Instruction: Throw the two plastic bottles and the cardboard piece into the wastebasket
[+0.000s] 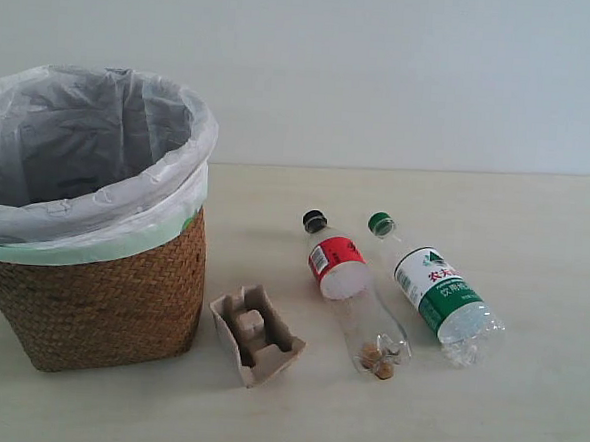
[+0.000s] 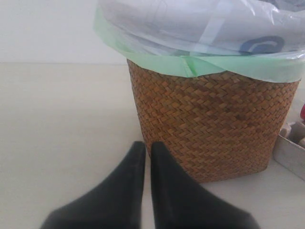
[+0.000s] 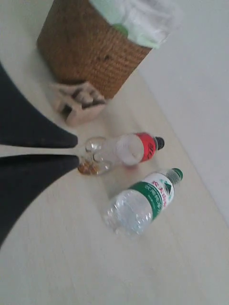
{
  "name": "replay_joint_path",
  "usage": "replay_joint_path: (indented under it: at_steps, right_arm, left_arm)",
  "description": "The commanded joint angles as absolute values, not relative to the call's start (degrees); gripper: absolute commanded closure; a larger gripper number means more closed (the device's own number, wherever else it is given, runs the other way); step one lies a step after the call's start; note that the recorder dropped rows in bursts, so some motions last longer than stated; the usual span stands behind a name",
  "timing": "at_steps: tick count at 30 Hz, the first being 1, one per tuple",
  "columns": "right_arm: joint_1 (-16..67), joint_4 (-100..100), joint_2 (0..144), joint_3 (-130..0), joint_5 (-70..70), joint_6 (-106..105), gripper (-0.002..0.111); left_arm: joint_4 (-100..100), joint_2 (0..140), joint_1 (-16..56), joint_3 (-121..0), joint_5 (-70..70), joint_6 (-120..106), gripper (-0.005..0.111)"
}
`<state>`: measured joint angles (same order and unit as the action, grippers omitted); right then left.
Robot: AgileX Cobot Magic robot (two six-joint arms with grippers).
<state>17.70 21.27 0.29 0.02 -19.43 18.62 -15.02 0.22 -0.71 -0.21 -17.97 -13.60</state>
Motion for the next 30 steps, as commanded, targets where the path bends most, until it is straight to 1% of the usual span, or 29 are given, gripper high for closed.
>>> replay_joint_path:
  at_steps: [1,10,17,19,22,25,30]
  right_arm:
    - [17.8,26.7,0.0,0.0,-18.5,22.7,0.107]
    - [17.8,26.7,0.0,0.0,-11.9,22.7,0.107]
    - [17.8,26.7,0.0,0.0,-2.9,23.4,0.107]
    - [17.8,25.9,0.0,-0.5,-2.7,22.4,0.107]
    - [17.8,24.8,0.6,-4.5,-5.8,14.1,0.107]
    - [17.8,24.8,7.3,-9.8,-9.4,8.0,0.107]
    - [17.8,25.2,23.3,-19.8,-16.0,-0.5,0.107]
  left_arm:
    - [-15.2,0.0,-0.9,0.0,-17.6,-13.7,0.103]
    - [-15.2,0.0,-0.9,0.0,-17.6,-13.7,0.103]
    - [-15.2,0.0,-0.9,0.0,-17.6,-13.7,0.103]
    - [-15.2,0.0,-0.9,0.0,-17.6,-13.7,0.103]
    - [-15.2,0.0,-0.9,0.0,-17.6,-13.7,0.103]
    - [-15.2,0.0,-0.9,0.0,-17.6,-13.7,0.103]
    - [-15.2,0.0,-0.9,0.0,-17.6,-13.7,0.103]
